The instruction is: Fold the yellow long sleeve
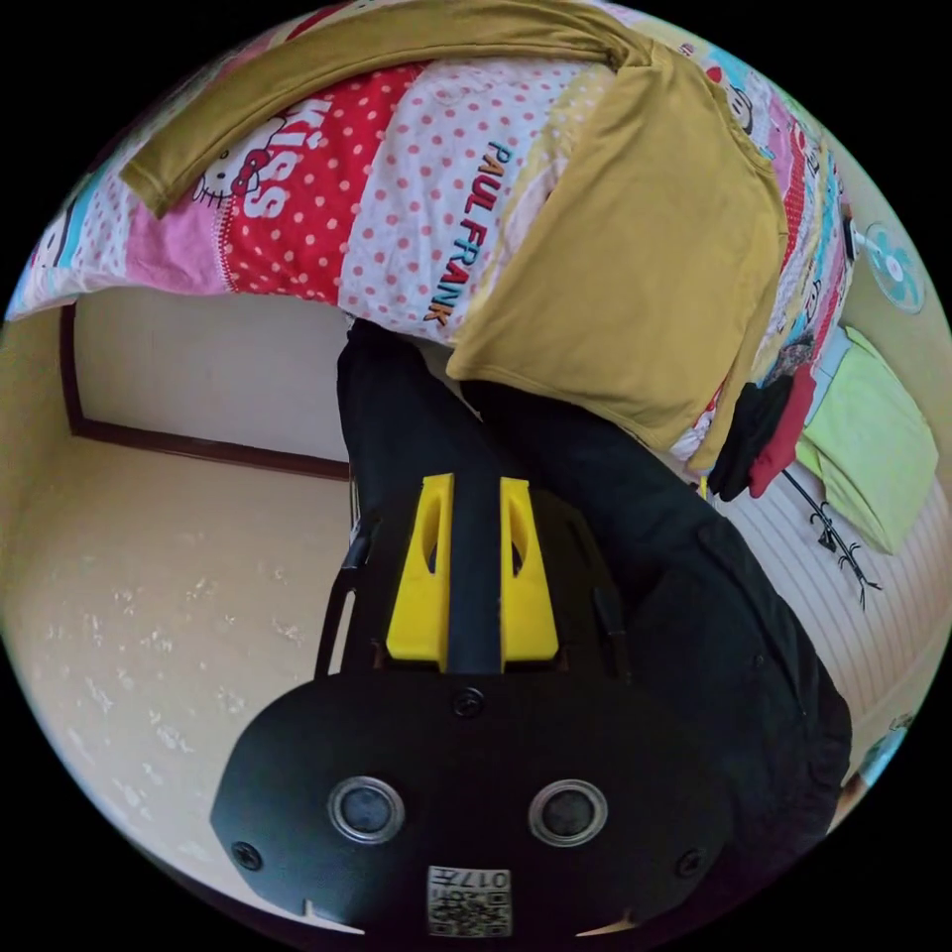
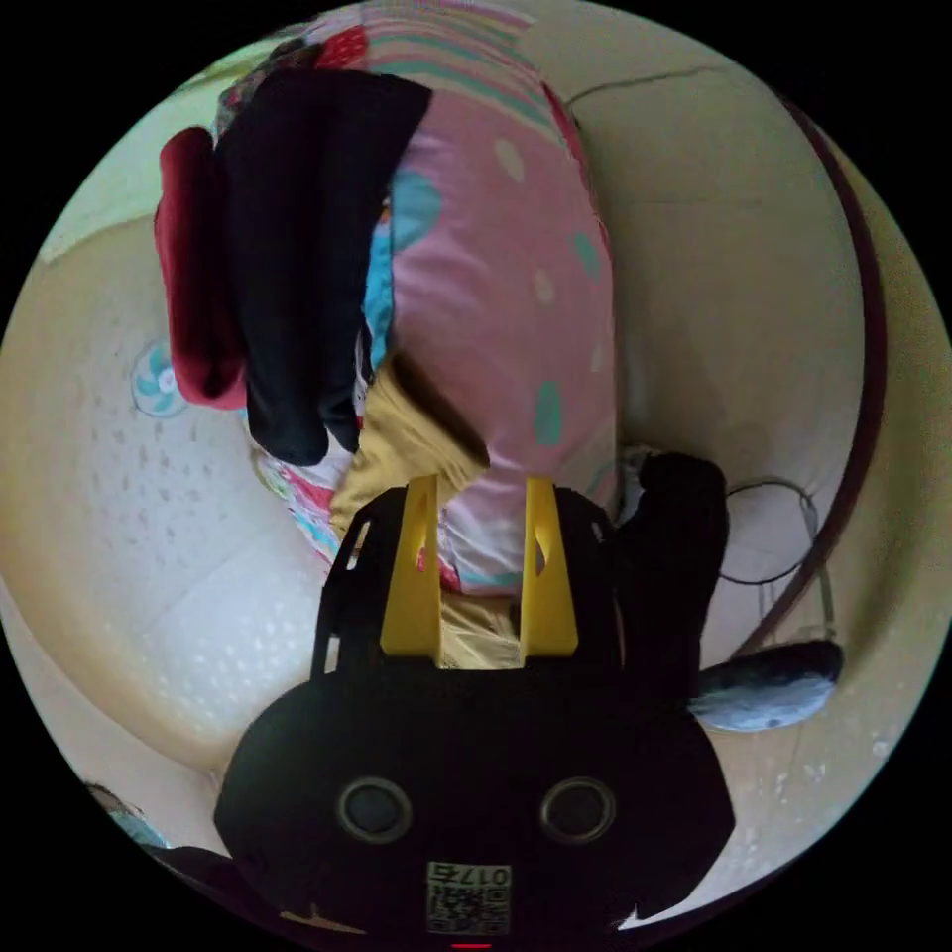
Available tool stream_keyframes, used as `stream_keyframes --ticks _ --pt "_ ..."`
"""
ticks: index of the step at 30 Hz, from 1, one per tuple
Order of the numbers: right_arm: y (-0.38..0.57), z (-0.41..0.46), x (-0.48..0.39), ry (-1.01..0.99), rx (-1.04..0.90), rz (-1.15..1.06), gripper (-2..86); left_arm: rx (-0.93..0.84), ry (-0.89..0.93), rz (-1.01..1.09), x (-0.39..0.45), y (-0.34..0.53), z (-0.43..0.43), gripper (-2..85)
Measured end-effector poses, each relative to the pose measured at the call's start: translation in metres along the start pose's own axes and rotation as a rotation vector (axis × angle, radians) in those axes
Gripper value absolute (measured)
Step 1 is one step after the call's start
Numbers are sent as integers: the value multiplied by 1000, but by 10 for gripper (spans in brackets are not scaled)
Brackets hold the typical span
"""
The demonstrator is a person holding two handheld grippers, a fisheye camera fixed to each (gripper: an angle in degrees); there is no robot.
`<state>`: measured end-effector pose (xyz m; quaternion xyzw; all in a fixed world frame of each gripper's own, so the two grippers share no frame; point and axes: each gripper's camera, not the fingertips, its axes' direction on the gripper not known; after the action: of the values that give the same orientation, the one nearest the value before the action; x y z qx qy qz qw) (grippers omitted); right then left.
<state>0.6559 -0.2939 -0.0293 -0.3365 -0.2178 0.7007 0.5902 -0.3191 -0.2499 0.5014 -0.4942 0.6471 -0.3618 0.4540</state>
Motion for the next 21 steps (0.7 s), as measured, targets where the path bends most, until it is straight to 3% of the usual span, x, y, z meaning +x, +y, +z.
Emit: stream_keyframes --ticks 4,8,11,15,21 --pt "12 22 32 -266 95 131 97 2 11 -28 -12 -3 -8 80" --pt "38 11 24 -327 151 93 48 83 138 -82 -35 -9 -27 82" --pt "73 -1 -20 -331 71 -91 41 184 333 -141 -61 -12 -37 86" --pt "121 3 -133 -252 -22 -567 36 318 637 -242 -107 -16 -37 98" --pt "224 66 -277 -220 -158 -1125 35 484 839 -338 -163 -23 -36 103"
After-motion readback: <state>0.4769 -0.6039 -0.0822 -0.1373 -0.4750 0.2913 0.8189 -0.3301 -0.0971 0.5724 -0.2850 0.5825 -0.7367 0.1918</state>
